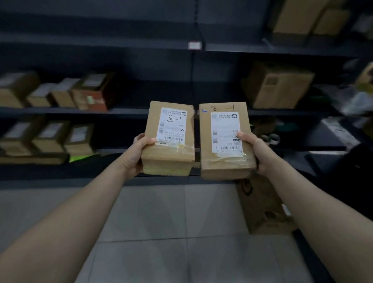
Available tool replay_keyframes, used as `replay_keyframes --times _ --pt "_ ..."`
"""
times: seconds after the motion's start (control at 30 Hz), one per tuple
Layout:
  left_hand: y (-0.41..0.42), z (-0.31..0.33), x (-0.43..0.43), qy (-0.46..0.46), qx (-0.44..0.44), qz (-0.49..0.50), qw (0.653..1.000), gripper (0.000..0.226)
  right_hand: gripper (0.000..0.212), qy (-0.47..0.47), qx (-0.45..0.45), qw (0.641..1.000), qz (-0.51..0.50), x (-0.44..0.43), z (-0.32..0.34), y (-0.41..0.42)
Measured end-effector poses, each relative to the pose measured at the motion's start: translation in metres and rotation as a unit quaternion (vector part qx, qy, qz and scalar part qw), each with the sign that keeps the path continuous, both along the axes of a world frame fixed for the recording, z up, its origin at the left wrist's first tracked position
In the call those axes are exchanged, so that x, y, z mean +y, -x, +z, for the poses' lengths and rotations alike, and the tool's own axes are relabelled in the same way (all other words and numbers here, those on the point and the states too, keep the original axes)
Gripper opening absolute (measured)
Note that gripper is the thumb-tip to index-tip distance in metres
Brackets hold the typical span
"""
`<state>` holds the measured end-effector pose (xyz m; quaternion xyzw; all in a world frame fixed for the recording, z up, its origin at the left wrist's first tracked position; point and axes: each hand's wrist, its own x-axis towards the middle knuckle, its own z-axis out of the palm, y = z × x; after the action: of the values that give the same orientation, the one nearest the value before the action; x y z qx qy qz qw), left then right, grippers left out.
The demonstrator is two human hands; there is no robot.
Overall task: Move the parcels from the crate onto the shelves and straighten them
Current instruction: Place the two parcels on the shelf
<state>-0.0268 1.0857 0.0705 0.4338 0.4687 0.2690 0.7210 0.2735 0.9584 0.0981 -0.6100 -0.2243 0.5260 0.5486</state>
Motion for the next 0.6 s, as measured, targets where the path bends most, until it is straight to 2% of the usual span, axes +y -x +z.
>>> replay_keyframes --times 0.1,0.27,0.4,0.6 --pt "0.029 -0.014 0.016 0.023 0.0 0.075 0.997 0.073 0.049 0.011 0.006 0.997 0.075 0.056 -0.012 0.013" --pt "0.056 -0.035 0.031 0.02 0.002 0.187 0.982 0.067 0.047 0.028 0.004 0.987 0.159 0.133 -0.033 0.034" --pt "0.077 -0.047 0.042 0.022 0.018 0.23 0.973 0.065 0.051 0.037 0.004 0.976 0.213 0.179 -0.048 0.06" --pt "0.122 -0.073 0.091 0.053 0.026 0.244 0.968 0.07 0.048 0.099 -0.008 0.967 0.236 0.242 -0.069 0.098"
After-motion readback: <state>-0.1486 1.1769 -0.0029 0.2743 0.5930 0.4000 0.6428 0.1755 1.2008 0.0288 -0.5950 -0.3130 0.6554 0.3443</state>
